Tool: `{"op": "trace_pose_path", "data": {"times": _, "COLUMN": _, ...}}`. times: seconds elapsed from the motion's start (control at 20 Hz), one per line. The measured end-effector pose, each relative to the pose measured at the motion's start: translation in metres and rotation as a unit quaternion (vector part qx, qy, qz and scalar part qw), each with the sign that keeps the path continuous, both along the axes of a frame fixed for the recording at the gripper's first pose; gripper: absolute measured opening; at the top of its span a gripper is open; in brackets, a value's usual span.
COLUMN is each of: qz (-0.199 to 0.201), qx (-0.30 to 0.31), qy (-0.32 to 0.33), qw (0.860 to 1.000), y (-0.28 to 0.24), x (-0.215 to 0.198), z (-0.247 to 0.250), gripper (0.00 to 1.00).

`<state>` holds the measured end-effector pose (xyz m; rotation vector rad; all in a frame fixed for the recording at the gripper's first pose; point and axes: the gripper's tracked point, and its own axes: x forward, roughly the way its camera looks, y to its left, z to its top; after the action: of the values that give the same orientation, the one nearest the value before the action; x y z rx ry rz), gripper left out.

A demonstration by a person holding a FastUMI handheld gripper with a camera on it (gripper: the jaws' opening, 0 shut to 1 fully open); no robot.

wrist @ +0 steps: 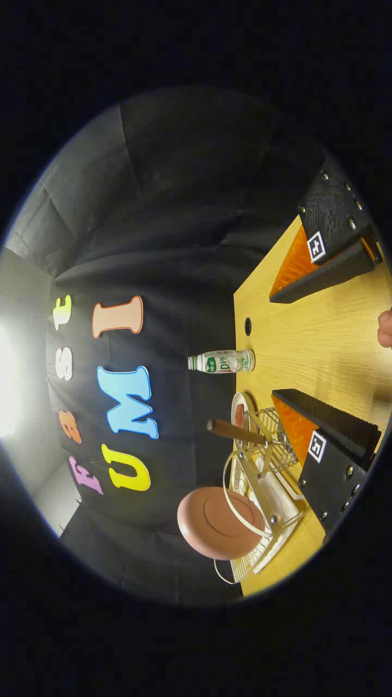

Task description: Take the plate from the dish rack, then take the spoon from the basket and place it into the plate.

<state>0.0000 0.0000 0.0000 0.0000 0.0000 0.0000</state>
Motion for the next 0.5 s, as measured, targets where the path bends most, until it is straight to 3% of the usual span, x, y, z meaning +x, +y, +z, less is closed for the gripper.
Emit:
{"op": "trace_pose_path", "data": {"times": 0.2, "qz": -0.026, "qx": 0.016, "qy": -0.019, "qw": 0.999, "y": -0.020, "x": 0.015, "z": 0.045, "gripper": 0.96}}
{"op": "trace_pose_path", "data": {"times": 0.5, "qz": -0.029, "qx": -0.006, "qy": -0.028, "qw": 0.999, "y": -0.019, "x": -0.010, "z": 0.122, "gripper": 0.96}}
